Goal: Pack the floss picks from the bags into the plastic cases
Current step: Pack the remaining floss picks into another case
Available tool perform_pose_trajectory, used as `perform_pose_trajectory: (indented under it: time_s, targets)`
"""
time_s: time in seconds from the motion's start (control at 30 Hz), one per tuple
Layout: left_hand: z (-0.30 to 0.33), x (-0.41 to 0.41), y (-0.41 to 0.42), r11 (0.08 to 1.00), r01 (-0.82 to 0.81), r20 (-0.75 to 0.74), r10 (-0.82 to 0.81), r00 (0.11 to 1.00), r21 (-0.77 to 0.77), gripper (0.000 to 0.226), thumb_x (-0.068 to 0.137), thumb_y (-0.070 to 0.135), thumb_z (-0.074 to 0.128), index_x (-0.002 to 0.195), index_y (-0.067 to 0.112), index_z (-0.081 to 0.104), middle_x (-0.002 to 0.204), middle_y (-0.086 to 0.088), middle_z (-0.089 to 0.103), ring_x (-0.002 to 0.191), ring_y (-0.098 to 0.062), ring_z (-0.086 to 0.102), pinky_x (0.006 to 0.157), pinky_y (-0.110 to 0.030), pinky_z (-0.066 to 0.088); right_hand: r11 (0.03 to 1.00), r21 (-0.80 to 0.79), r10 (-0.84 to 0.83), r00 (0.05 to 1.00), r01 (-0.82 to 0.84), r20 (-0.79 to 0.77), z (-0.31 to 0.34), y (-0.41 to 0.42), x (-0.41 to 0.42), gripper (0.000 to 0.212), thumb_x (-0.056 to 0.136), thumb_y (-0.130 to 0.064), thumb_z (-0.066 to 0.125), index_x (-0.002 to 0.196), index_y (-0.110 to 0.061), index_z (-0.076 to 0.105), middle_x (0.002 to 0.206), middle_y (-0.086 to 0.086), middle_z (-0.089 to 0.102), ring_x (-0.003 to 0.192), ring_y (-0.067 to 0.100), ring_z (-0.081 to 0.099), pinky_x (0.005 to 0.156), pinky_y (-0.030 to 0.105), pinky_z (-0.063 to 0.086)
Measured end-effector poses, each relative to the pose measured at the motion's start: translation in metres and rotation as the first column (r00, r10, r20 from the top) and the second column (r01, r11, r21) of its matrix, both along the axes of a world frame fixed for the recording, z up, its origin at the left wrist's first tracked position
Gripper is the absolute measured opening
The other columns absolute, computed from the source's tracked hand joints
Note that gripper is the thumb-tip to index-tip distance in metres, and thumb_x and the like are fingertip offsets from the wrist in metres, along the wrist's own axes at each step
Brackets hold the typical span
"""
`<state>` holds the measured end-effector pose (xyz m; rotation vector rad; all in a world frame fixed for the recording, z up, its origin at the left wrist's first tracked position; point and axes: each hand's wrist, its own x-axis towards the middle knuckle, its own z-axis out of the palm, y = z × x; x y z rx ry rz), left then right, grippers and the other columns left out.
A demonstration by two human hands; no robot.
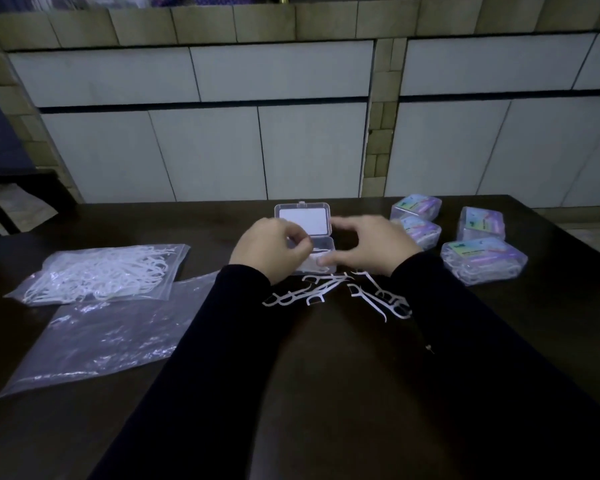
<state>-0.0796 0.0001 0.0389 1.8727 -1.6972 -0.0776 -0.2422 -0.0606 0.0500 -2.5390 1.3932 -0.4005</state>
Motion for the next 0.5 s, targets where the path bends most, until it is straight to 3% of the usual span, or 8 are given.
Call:
perform_pose_trajectory:
  time_s: [0.1,0.2,0.27,0.37,0.5]
  targets:
    - [0.004,-0.007,0.006,0.999,-0.004,0.004,0.004,1.0,-0.054,0.019,0.085,0.045,0.063,0.084,0.029,0.072,0.081,0.012,0.068,0.08,-0.008,0.061,0.071,-0.025,0.047,0.994,-0.028,-0.103,0.989,0.107,0.102,0.018,0.003,-0.013,0.055,0.077,-0.058,0.07,0.123,-0.029,0.062,0.115,-0.008,0.067,0.107,0.013,0.06,0.097,0.041,0.047]
    - [0.005,-0.012,0.014,1.0,-0.025,0.04,0.025,0.999,-0.003,0.026,0.081,0.057,0.064,0.079,0.032,0.067,0.077,0.014,0.064,0.074,-0.006,0.059,0.062,-0.024,0.044,0.98,0.102,-0.166,0.985,0.171,-0.052,0.026,0.007,-0.027,0.026,0.081,-0.045,0.072,0.098,-0.025,0.072,0.095,-0.006,0.069,0.093,0.012,0.061,0.091,0.04,0.052]
    - [0.004,-0.01,0.019,0.993,-0.022,0.023,0.019,1.0,0.119,0.031,0.079,0.06,0.065,0.077,0.029,0.066,0.077,0.009,0.062,0.071,-0.008,0.06,0.061,-0.027,0.05,0.962,0.205,-0.134,0.968,0.178,-0.212,0.026,0.013,-0.035,0.02,0.083,-0.035,0.072,0.098,-0.022,0.071,0.099,-0.003,0.068,0.097,0.014,0.06,0.093,0.037,0.05]
    - [0.003,-0.003,0.024,0.965,-0.006,-0.002,0.007,1.0,0.263,0.036,0.072,0.063,0.069,0.073,0.026,0.067,0.074,0.007,0.063,0.072,-0.009,0.06,0.065,-0.029,0.052,0.939,0.268,-0.104,0.919,0.217,-0.38,0.026,0.019,-0.043,0.032,0.083,-0.033,0.072,0.112,-0.02,0.066,0.113,-0.001,0.064,0.11,0.017,0.057,0.099,0.038,0.047]
    - [0.003,-0.001,0.028,0.913,0.014,-0.023,-0.005,1.0,0.407,0.027,0.074,0.053,0.072,0.079,0.027,0.068,0.076,0.009,0.062,0.074,-0.006,0.057,0.06,-0.021,0.042,0.901,0.362,-0.078,0.91,0.239,-0.407,0.03,0.017,-0.059,0.026,0.079,-0.028,0.076,0.103,-0.025,0.067,0.108,-0.003,0.064,0.107,0.016,0.055,0.096,0.036,0.045]
